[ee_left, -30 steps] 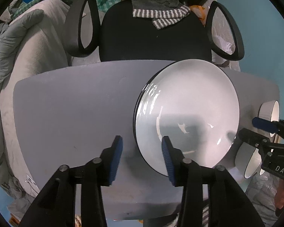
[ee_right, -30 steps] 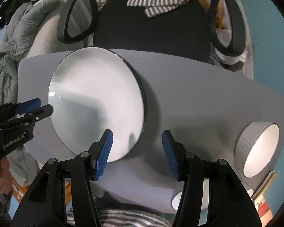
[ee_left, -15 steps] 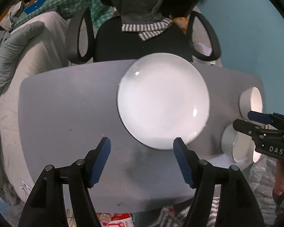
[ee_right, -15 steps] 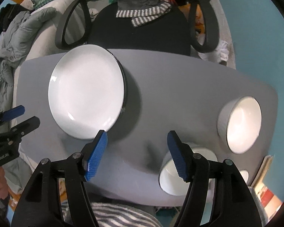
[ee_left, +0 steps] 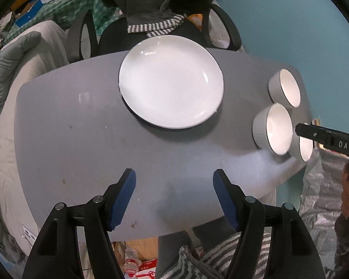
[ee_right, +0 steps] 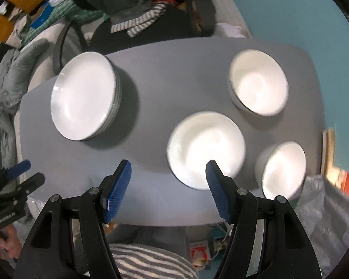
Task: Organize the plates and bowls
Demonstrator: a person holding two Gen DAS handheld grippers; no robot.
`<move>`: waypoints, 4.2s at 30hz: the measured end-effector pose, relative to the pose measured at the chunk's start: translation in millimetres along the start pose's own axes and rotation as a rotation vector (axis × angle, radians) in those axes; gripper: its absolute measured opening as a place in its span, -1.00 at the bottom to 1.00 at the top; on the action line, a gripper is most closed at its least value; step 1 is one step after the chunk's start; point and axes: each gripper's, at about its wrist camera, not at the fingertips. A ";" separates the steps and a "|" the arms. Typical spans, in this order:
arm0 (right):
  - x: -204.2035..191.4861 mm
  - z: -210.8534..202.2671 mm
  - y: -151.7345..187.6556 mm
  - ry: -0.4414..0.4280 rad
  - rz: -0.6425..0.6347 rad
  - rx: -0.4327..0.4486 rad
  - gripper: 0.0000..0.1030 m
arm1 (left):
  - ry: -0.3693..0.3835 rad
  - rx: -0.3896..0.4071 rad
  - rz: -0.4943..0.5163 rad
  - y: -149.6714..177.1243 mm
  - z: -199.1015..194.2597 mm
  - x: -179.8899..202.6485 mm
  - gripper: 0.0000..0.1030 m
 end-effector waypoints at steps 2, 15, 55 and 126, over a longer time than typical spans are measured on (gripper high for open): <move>8.6 -3.6 10.4 0.011 0.025 0.013 0.28 | 0.006 0.004 0.014 5.3 -3.6 5.7 0.37; 60.9 -23.3 46.1 0.051 0.110 0.057 0.28 | 0.059 -0.007 0.093 13.5 -3.7 52.1 0.37; 96.6 56.4 -14.7 0.020 -0.149 -0.049 0.28 | 0.044 -0.088 -0.068 -60.2 97.4 141.0 0.44; 74.4 70.5 -42.8 -0.043 -0.161 -0.155 -0.86 | -0.032 -0.133 0.014 -105.7 130.2 174.1 -0.87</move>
Point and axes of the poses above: each gripper's, at about its wrist camera, not at the fingertips, and z roughly the way its jaws point, x to its right, y to its underside, and after that the axes turned 9 degrees about z, right-handed
